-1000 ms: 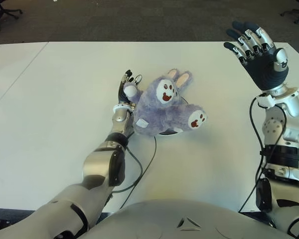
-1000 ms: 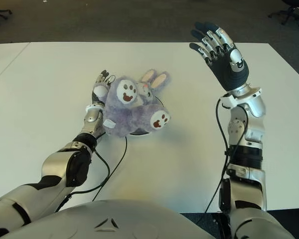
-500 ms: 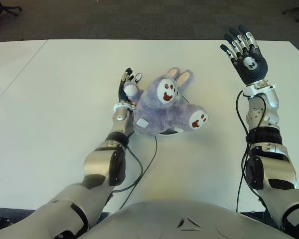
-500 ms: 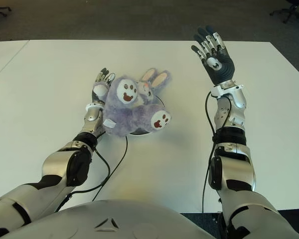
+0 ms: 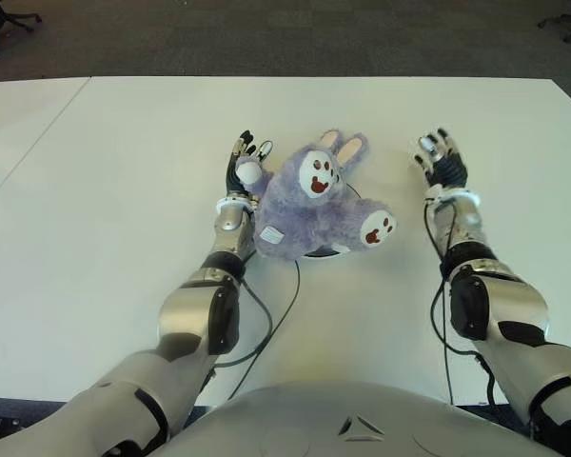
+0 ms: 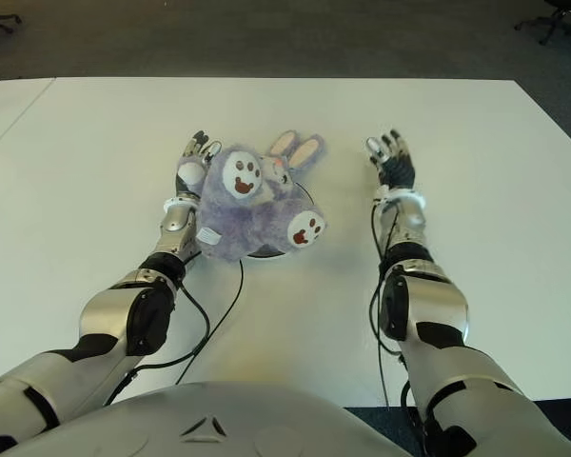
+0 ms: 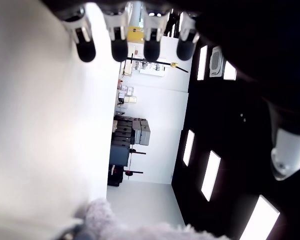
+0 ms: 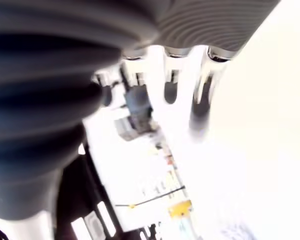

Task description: Put the doll into the plate.

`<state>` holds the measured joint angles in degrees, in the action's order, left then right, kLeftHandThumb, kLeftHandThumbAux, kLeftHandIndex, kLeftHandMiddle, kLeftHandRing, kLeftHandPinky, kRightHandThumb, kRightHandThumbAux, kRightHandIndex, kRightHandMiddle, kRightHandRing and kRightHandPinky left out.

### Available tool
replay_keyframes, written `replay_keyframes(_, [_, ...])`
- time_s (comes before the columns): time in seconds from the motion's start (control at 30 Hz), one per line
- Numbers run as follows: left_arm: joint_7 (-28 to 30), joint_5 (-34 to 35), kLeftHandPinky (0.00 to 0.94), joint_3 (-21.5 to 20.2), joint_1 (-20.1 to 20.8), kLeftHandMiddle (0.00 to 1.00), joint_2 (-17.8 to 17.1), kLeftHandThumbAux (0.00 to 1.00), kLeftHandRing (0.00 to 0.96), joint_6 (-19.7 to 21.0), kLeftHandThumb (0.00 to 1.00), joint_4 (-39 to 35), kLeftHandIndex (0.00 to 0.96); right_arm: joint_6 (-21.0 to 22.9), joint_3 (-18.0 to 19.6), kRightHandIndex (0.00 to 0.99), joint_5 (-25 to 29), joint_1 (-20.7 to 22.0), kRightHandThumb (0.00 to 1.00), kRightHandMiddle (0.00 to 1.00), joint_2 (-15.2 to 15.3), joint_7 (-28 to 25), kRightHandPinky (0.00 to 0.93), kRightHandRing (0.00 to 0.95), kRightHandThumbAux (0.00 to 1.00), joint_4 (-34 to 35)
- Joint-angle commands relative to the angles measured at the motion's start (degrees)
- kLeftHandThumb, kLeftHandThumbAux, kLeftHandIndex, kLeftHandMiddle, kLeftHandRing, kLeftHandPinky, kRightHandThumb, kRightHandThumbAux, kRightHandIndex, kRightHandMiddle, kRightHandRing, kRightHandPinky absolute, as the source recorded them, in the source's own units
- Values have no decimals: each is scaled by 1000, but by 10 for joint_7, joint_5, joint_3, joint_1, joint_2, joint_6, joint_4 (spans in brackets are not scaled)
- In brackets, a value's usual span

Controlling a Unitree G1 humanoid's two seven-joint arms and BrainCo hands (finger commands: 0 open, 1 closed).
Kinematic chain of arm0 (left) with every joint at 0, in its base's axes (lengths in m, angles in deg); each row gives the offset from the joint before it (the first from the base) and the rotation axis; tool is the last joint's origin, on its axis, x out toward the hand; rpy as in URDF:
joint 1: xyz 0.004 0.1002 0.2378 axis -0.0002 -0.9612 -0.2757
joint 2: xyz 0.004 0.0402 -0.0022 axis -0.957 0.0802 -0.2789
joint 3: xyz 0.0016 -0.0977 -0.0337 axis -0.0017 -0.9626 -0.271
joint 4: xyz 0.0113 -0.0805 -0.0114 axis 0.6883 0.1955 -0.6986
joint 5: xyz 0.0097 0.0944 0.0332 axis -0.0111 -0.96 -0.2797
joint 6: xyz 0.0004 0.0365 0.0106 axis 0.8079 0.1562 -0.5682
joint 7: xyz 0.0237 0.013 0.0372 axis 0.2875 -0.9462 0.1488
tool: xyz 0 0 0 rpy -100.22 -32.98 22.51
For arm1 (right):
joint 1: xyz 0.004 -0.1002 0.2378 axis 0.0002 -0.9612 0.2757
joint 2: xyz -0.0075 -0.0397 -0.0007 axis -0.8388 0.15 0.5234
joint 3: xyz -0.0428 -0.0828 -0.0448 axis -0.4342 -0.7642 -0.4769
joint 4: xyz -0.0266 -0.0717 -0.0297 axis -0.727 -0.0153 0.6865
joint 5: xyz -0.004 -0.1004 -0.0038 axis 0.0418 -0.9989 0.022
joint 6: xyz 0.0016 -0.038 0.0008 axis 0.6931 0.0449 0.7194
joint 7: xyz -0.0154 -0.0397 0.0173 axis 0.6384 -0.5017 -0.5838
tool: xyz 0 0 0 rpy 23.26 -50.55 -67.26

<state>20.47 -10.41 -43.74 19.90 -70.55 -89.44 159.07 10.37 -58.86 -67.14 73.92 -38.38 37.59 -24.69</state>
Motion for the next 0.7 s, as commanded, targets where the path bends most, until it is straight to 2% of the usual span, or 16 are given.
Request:
replay_keyframes(0.03, [-9, -1, 0, -3, -124, 4, 1, 539, 0, 95, 0, 82, 0, 22, 20, 3, -29, -16, 0, 16, -56, 87, 16, 0, 782, -58])
replay_keyframes(0.37, [-5, -1, 0, -1, -126, 5, 0, 571, 0, 91, 0, 81, 0, 4, 44, 35, -48, -69, 0, 45, -108, 123, 70, 38, 768, -61])
replay_keyframes(0.5, [-5, -2, 0, 0, -127, 4, 0, 571, 0, 89, 0, 80, 0, -3, 51, 42, -55, -79, 0, 50, -116, 123, 77, 45, 769, -60])
replay_keyframes(0.7, [-5, -7, 0, 6, -128, 0, 2, 561, 0, 80, 0, 79, 0, -38, 38, 61, -87, -130, 0, 74, -132, 103, 105, 76, 769, -60])
